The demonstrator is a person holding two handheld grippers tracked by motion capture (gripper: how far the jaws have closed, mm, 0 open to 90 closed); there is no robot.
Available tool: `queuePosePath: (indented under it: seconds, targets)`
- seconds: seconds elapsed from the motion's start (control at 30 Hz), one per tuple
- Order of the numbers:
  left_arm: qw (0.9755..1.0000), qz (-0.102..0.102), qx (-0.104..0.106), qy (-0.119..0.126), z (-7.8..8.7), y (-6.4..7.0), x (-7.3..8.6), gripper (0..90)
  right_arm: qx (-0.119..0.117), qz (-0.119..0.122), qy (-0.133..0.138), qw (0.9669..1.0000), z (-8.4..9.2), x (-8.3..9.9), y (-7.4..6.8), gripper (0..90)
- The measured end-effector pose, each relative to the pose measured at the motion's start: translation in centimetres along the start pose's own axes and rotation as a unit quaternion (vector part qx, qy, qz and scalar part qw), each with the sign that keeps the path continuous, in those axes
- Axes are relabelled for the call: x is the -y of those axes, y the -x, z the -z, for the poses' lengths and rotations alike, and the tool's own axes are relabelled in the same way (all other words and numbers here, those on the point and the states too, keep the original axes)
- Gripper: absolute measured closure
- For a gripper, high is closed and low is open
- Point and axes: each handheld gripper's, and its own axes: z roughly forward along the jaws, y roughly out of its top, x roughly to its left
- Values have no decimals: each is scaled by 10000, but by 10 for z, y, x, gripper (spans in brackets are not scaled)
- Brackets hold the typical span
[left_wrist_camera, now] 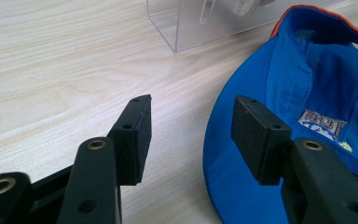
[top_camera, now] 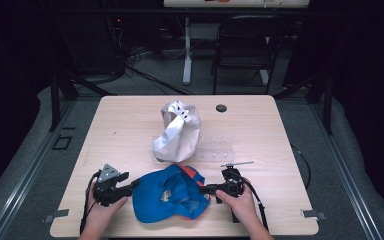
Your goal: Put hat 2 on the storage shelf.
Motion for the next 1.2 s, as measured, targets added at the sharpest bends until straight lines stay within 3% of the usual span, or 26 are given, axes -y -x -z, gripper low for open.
queuePosePath:
  seconds: [0.13,0.33,0.37,0.57,0.93,1.07,1.1,1.13,1.2]
  targets:
    - [10000,10,-9,58,0,-1,0,482,-103,-4,-129,9999,-3,2,-1,573]
    - [10000,25,-1,60,1,-1,1,482,-292,-77,-213,9993,3,2,-4,738]
    - [10000,26,-3,61,1,-1,1,482,-343,-203,-199,9990,4,2,-5,746]
    - [10000,7,-5,77,0,0,1,482,-639,-483,-231,9965,11,0,-9,762]
    - [10000,-20,18,84,1,0,1,482,-530,-372,-144,9978,40,-15,-24,771]
    - [10000,-16,-1,41,3,-1,1,482,-588,-517,-100,9969,49,-19,-27,771]
    - [10000,-18,0,34,3,-1,1,482,-422,-413,-236,9980,53,-21,-27,772]
    - [10000,-21,7,62,3,-2,1,482,-538,-533,-115,9971,52,-20,-27,771]
    - [10000,-10,7,67,3,-2,1,482,-588,-599,-127,9964,55,-20,-26,771]
